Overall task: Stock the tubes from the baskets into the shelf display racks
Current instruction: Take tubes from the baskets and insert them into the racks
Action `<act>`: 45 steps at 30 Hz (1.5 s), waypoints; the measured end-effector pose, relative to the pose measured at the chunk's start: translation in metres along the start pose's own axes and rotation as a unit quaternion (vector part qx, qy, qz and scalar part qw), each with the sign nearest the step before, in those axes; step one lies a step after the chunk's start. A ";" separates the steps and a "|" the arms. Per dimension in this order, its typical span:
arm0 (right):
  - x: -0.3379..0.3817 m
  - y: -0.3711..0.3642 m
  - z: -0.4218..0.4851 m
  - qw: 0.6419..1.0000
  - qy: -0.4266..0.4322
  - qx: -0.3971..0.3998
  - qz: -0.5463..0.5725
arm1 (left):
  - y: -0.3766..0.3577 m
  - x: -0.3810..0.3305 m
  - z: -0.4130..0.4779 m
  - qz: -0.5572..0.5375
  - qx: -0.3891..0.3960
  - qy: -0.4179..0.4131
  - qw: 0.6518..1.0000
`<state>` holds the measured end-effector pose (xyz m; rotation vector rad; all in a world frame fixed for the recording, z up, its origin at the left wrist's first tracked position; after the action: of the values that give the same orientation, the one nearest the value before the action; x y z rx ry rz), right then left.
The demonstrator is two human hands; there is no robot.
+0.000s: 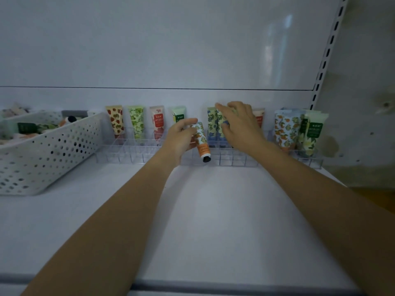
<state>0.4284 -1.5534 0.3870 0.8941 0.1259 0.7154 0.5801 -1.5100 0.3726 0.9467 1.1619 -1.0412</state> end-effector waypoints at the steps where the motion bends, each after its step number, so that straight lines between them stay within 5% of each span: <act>1: 0.005 0.004 0.000 0.999 -0.013 0.012 0.045 | 0.002 0.000 -0.001 0.001 0.004 -0.001 1.000; 5: 0.022 0.014 -0.012 0.963 -0.101 0.119 0.218 | 0.002 0.000 -0.006 -0.016 0.013 -0.007 1.000; 8: 0.024 0.012 -0.032 0.944 -0.130 0.109 0.284 | -0.009 -0.006 -0.013 -0.029 0.036 -0.030 0.998; 18: 0.004 0.031 -0.044 0.953 -0.133 0.073 0.264 | -0.028 -0.007 -0.032 0.075 0.162 -0.186 0.966; 22: -0.014 0.047 -0.043 0.955 -0.159 0.017 0.251 | -0.026 0.004 -0.028 0.387 0.163 -0.329 0.846; 24: -0.023 0.055 -0.047 0.954 -0.170 -0.019 0.247 | -0.028 0.014 -0.025 0.509 0.166 -0.353 0.768; 26: -0.033 0.064 -0.048 0.957 -0.179 -0.059 0.219 | -0.030 0.019 -0.026 0.557 0.171 -0.351 0.733; 34: -0.081 0.102 -0.071 0.927 -0.285 -0.201 0.137 | -0.028 0.020 -0.024 0.569 0.194 -0.310 0.737; 45: -0.077 0.083 -0.072 0.957 -0.232 -0.144 0.098 | -0.030 0.021 -0.022 0.566 0.196 -0.297 0.744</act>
<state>0.2984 -1.5185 0.3889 0.7762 -0.4811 0.6682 0.5478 -1.4993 0.3474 1.2457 -0.2762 -0.4549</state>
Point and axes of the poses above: each hand's wrist, its own z-axis towards the middle knuckle, its own y-axis out of the back of the hand, x = y × z, the point moved 1 cm from there along z, towards the middle knuckle, and after that the axes turned 7 degrees about z, right-handed, at the moved point
